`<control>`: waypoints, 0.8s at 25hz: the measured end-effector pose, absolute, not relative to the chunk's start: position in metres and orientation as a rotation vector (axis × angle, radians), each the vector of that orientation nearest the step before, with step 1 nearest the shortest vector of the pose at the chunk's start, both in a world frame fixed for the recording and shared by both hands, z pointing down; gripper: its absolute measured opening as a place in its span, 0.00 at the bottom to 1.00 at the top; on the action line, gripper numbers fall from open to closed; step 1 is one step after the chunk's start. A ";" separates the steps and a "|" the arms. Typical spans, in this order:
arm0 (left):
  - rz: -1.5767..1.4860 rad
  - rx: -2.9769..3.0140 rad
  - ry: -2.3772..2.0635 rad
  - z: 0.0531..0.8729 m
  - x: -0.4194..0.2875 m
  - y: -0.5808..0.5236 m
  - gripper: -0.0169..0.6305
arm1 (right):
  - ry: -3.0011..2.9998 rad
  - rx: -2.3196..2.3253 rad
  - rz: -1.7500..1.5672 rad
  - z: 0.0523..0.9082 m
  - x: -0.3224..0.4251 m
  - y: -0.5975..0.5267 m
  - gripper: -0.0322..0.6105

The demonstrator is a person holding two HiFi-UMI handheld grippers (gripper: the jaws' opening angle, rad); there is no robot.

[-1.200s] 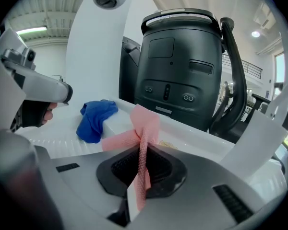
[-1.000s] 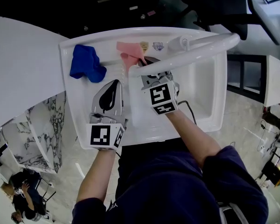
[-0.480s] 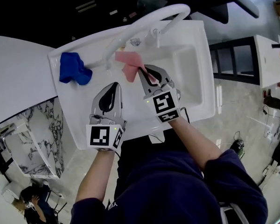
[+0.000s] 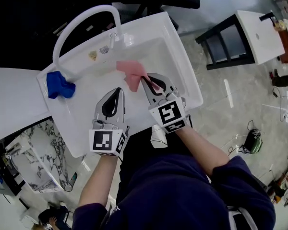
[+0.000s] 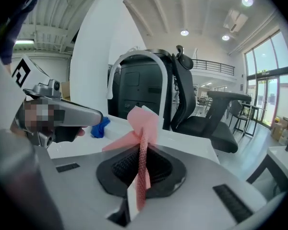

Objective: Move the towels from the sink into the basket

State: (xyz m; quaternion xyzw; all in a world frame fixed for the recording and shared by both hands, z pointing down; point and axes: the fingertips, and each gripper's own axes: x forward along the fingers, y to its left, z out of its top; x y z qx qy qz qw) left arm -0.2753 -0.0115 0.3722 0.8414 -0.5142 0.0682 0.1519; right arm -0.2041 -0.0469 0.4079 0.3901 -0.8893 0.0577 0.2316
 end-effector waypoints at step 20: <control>0.240 2.621 -1.371 0.309 0.005 0.066 0.03 | -2.491 1.306 0.177 0.344 0.082 0.045 0.08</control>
